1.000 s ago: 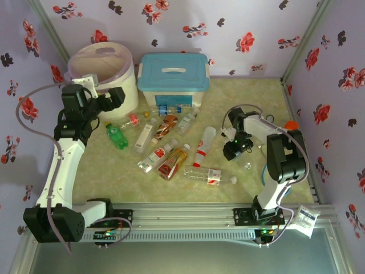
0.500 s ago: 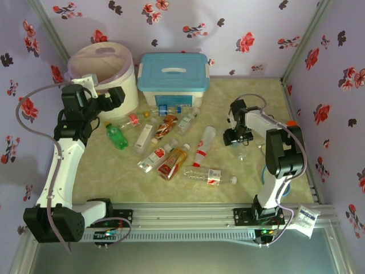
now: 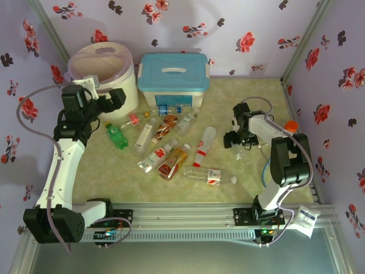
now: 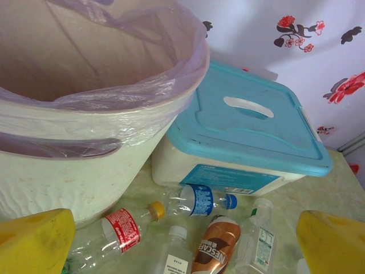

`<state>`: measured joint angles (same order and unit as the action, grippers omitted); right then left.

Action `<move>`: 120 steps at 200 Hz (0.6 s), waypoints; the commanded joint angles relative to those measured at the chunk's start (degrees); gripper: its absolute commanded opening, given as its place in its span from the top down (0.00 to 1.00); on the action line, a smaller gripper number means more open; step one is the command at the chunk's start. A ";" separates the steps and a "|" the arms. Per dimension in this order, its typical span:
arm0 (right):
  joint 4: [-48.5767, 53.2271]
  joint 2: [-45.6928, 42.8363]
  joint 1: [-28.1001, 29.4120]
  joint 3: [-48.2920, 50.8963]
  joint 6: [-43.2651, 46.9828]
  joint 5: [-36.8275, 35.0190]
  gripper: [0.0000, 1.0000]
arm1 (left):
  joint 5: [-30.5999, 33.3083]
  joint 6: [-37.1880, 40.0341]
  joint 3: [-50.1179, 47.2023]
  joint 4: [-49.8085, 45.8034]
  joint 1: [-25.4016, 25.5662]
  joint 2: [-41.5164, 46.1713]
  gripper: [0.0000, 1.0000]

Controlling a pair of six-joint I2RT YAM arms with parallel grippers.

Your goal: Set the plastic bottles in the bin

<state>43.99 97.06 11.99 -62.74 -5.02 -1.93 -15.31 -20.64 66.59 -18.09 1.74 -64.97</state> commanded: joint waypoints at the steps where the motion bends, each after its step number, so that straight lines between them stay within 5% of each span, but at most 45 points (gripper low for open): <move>1: 2.60 0.56 0.39 1.45 -2.53 -0.08 0.08 | -1.35 1.27 0.73 -0.26 0.24 1.27 0.00; 61: 0.40 -2.66 1.79 7.00 -7.34 0.06 0.18 | -0.78 0.63 0.12 0.09 0.27 1.43 0.00; 101: 2.66 -5.84 3.56 5.73 -7.91 -3.59 0.39 | -1.11 -0.48 -0.21 0.56 0.46 1.82 0.00; 120: 2.83 -8.41 3.88 5.23 -7.61 -4.66 0.41 | -1.24 -0.84 -0.58 0.89 0.59 2.20 0.00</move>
<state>44.91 92.90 14.98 -56.03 -12.05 -3.44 -15.64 -20.69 66.57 -18.52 1.91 -64.10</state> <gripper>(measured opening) 0.607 0.995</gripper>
